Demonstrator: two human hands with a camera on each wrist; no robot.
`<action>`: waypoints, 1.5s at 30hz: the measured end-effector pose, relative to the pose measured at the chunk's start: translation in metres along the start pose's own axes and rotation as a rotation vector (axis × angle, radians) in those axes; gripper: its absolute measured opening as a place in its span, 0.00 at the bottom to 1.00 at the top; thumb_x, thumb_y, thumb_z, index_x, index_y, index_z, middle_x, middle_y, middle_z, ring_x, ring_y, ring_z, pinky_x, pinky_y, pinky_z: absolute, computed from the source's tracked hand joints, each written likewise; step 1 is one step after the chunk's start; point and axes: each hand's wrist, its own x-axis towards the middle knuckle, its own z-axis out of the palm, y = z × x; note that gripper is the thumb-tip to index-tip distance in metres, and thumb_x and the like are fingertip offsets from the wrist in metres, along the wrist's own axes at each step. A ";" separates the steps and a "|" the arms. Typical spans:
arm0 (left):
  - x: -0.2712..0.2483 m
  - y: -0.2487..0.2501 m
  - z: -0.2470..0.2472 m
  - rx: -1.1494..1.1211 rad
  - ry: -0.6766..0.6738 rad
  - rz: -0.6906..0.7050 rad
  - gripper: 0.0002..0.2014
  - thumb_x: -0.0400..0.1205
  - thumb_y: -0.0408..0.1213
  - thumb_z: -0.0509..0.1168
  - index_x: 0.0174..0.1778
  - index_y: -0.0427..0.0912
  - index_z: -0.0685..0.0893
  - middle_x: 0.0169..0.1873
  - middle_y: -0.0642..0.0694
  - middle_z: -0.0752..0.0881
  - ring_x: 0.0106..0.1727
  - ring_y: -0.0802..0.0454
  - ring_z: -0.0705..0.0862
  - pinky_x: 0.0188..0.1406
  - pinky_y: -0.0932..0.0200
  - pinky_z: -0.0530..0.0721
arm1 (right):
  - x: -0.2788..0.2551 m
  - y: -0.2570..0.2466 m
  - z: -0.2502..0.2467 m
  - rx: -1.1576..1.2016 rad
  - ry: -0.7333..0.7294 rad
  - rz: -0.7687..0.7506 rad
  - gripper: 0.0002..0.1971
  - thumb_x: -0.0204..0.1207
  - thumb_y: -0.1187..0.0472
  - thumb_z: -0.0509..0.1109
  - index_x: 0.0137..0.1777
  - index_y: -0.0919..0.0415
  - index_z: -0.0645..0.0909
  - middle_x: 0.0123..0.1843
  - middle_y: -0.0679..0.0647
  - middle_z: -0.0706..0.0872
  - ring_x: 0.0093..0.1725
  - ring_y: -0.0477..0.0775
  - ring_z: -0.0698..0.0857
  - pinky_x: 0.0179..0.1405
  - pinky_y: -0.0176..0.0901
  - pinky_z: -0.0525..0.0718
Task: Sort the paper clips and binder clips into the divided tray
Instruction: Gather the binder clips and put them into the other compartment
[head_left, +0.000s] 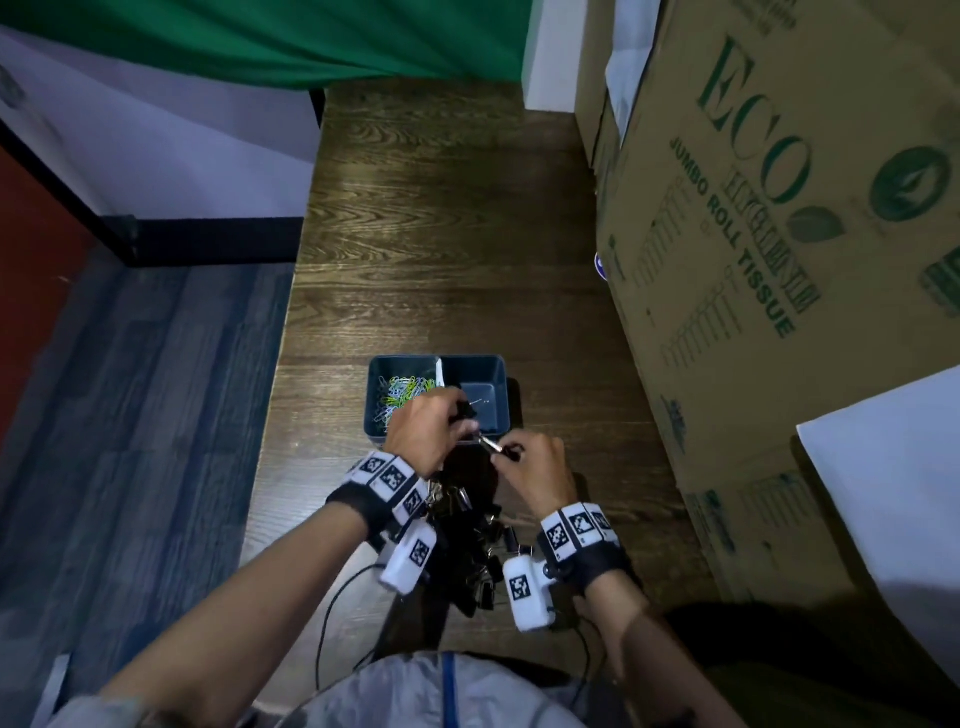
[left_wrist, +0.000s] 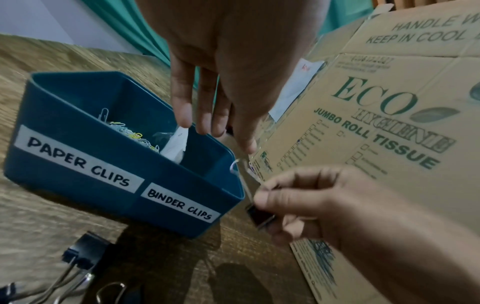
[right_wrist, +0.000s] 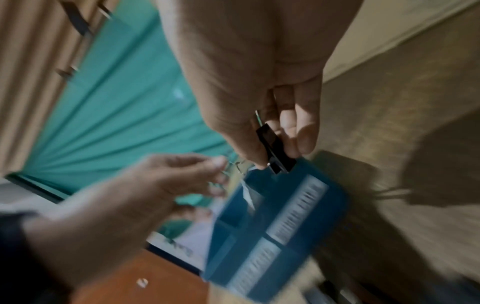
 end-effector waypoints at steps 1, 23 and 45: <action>0.003 0.001 -0.003 -0.007 0.006 -0.015 0.19 0.77 0.52 0.72 0.59 0.46 0.84 0.47 0.50 0.88 0.48 0.50 0.86 0.43 0.56 0.82 | 0.007 -0.007 -0.006 -0.005 0.050 -0.042 0.05 0.75 0.64 0.77 0.50 0.57 0.89 0.47 0.51 0.91 0.42 0.45 0.86 0.42 0.41 0.87; -0.116 -0.074 0.093 0.145 -0.486 -0.330 0.51 0.69 0.59 0.76 0.81 0.54 0.51 0.70 0.40 0.61 0.65 0.41 0.75 0.58 0.47 0.84 | -0.045 0.046 0.066 -0.409 -0.406 0.163 0.44 0.66 0.44 0.82 0.79 0.47 0.64 0.77 0.57 0.61 0.73 0.62 0.72 0.68 0.58 0.80; -0.091 -0.052 0.060 -0.120 -0.221 -0.065 0.05 0.81 0.32 0.64 0.43 0.47 0.78 0.46 0.51 0.73 0.39 0.53 0.80 0.40 0.54 0.83 | -0.035 0.033 0.051 -0.202 -0.253 0.212 0.10 0.76 0.63 0.76 0.44 0.46 0.79 0.48 0.47 0.85 0.48 0.51 0.85 0.41 0.37 0.83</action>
